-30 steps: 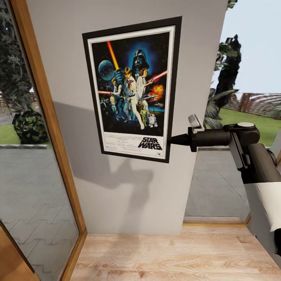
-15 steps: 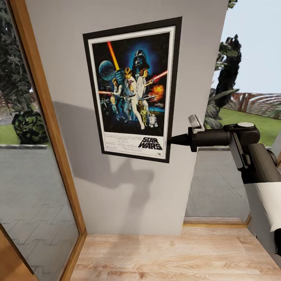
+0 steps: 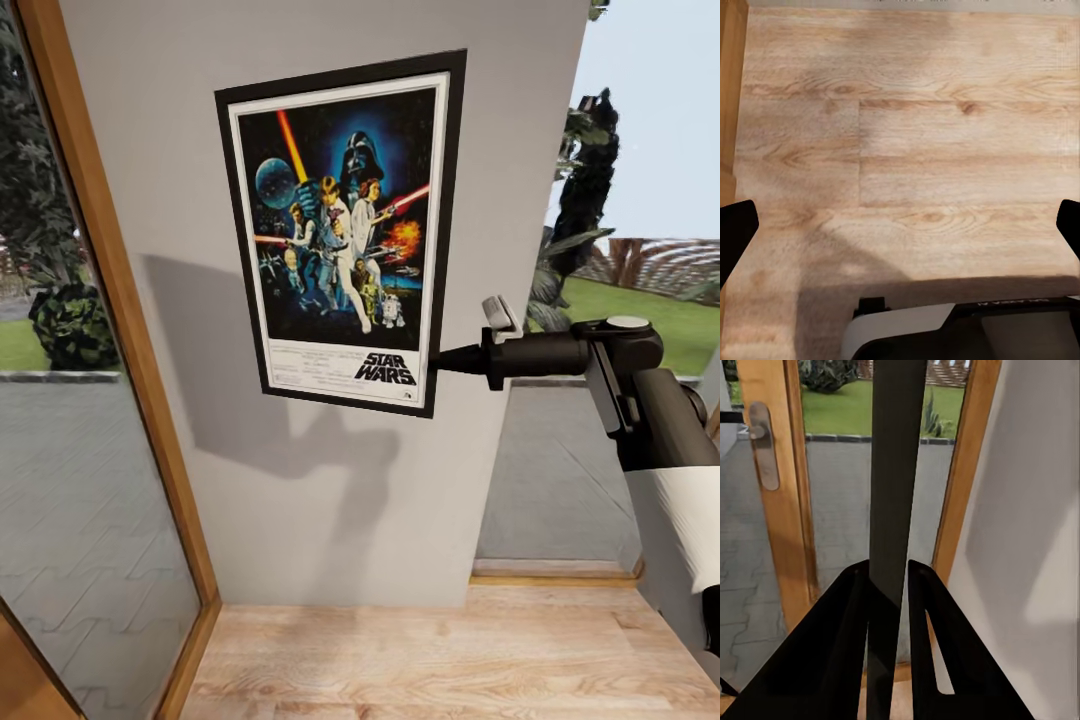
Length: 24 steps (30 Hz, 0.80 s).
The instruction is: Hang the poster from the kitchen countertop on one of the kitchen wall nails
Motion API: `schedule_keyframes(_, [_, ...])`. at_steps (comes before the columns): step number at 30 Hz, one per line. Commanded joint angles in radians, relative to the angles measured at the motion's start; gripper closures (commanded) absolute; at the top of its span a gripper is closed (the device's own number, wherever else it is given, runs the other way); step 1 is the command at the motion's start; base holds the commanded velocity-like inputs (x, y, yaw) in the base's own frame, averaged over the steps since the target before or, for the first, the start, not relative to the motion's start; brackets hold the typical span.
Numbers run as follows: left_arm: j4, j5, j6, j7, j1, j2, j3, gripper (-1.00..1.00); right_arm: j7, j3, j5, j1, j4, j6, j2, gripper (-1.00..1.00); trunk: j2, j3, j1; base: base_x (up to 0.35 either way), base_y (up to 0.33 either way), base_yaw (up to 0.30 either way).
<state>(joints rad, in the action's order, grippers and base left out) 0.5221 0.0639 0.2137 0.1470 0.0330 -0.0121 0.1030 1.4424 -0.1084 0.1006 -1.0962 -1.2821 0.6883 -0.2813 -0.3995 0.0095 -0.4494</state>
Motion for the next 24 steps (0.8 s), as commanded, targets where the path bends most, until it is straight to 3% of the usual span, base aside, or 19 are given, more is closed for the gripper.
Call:
schedule_keyframes(1, [0.001,0.007,0.001,0.008,0.000,0.001,0.007,-1.00,0.001,-0.002,0.007,0.001,0.001,0.011,-0.001,1.00,0.000,0.000,-0.001,0.180,0.000,0.000])
schedule_keyframes(24, [0.001,0.007,0.001,0.008,0.000,0.001,0.009,-1.00,0.001,-0.002,0.007,0.004,0.003,0.008,-0.002,1.00,0.000,0.000,-0.001,0.299,0.000,0.000])
